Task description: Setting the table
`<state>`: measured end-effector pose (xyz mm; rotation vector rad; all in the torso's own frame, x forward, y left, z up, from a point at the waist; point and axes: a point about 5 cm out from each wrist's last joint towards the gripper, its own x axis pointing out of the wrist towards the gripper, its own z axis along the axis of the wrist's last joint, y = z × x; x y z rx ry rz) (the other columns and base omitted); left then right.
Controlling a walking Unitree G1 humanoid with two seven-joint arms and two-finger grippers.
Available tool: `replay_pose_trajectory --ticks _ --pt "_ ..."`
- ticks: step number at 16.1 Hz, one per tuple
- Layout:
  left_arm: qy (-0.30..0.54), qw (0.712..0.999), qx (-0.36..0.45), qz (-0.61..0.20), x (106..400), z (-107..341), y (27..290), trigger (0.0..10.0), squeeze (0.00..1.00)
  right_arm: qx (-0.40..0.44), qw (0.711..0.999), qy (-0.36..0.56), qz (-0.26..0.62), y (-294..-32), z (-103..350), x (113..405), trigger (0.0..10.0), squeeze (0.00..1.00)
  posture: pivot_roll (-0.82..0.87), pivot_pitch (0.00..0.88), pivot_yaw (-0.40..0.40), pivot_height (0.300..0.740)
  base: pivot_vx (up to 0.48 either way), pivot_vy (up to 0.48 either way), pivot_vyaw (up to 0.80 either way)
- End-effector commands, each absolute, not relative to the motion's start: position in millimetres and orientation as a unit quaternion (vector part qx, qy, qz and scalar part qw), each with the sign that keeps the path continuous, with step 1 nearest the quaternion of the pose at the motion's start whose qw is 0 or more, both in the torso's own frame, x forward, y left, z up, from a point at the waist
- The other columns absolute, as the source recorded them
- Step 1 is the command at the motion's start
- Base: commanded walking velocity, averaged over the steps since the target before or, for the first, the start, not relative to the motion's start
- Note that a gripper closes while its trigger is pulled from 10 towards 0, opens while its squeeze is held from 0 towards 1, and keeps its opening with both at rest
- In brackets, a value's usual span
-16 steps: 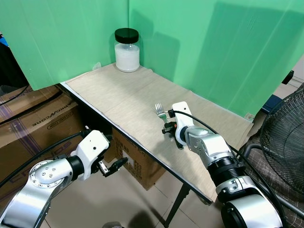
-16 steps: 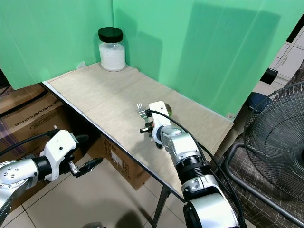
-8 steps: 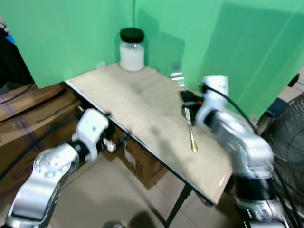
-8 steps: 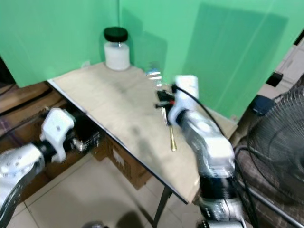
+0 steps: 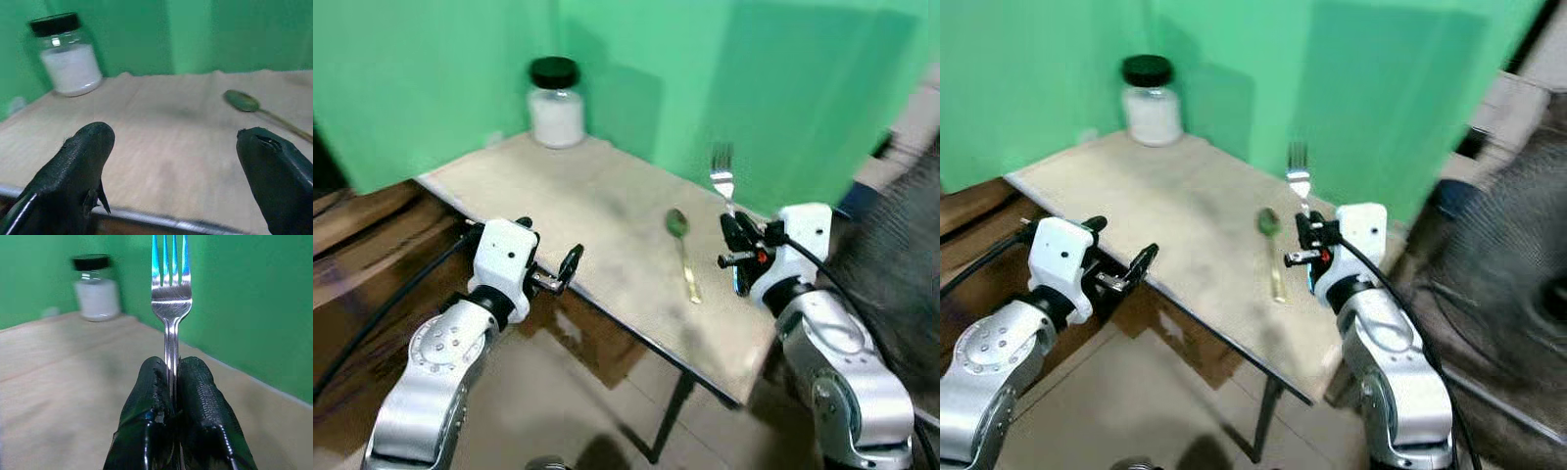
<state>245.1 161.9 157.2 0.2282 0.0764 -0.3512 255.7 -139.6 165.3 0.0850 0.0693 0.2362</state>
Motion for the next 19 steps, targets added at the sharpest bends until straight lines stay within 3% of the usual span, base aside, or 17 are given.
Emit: replay_pose_trajectory --ticks 1,11,19 --pt "0.032 0.978 0.115 -0.172 245 160 160 10.0 0.0 0.037 0.994 0.015 0.099 -145 171 255 10.0 0.0 0.17 0.0 -0.051 0.74 0.0 0.0 -0.78" --pt "0.024 0.982 0.118 -0.146 246 161 160 10.0 0.0 0.067 0.994 0.03 0.076 -148 161 254 10.0 0.0 0.15 0.0 -0.043 0.74 0.0 0.0 -0.78" --pt "0.025 0.983 0.135 -0.122 251 162 165 10.0 0.0 0.043 0.996 0.06 0.048 -150 153 252 10.0 0.0 0.14 0.0 -0.009 0.74 0.0 0.0 -0.77"
